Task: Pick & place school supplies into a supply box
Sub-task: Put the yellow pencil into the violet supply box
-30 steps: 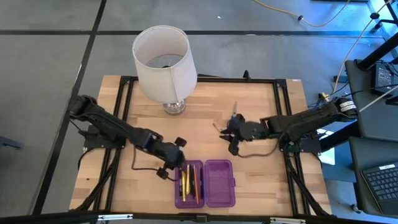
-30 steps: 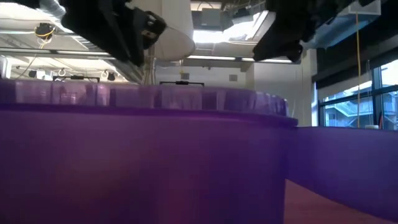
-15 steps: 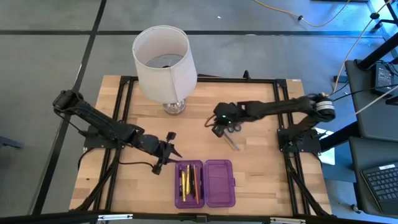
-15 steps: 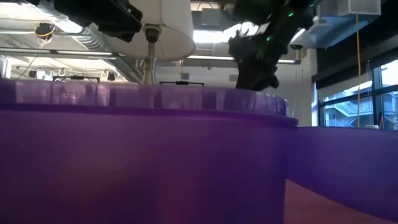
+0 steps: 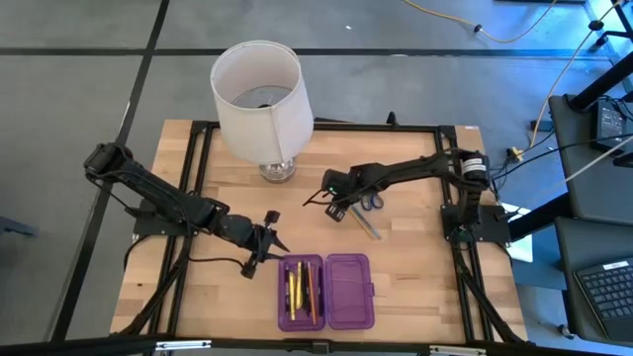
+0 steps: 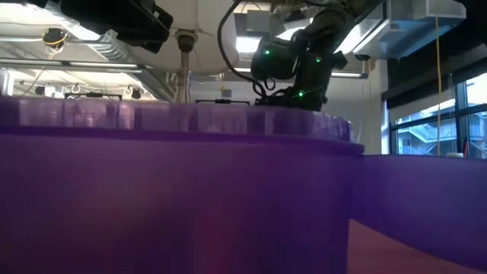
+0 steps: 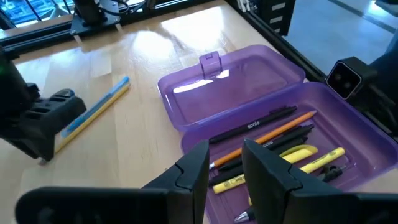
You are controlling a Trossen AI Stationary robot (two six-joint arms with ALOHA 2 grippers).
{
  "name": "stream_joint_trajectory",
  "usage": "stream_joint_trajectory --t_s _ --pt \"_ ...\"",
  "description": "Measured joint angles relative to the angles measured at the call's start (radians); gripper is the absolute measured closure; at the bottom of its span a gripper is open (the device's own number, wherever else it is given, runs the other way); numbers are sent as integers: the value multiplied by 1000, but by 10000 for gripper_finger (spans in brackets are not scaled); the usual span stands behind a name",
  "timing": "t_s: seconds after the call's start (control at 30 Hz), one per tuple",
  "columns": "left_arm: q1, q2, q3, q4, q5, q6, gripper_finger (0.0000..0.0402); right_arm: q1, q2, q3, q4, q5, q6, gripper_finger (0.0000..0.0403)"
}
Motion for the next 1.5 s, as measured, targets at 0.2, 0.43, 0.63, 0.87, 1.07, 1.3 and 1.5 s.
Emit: stream_joint_trajectory --t_s 0.2,0.43,0.63,0.87,1.07,1.3,1.5 --pt "0 0 0 -5 1 0 309 -2 14 -2 1 7 -2 298" --pt "0 0 0 -7 1 0 313 -1 14 -2 3 7 -73 298" --pt "0 1 0 -8 1 1 309 -2 14 -2 3 -52 -109 298" --pt "0 1 0 -16 1 1 313 -14 14 -2 -9 -49 -77 298" --pt "0 1 0 -16 1 1 310 -21 14 -2 -11 -45 -102 280" --pt "0 1 0 -16 1 1 313 -24 14 5 -17 -45 -78 211" --pt "0 1 0 -18 0 1 310 -17 14 71 -54 -28 -146 194"
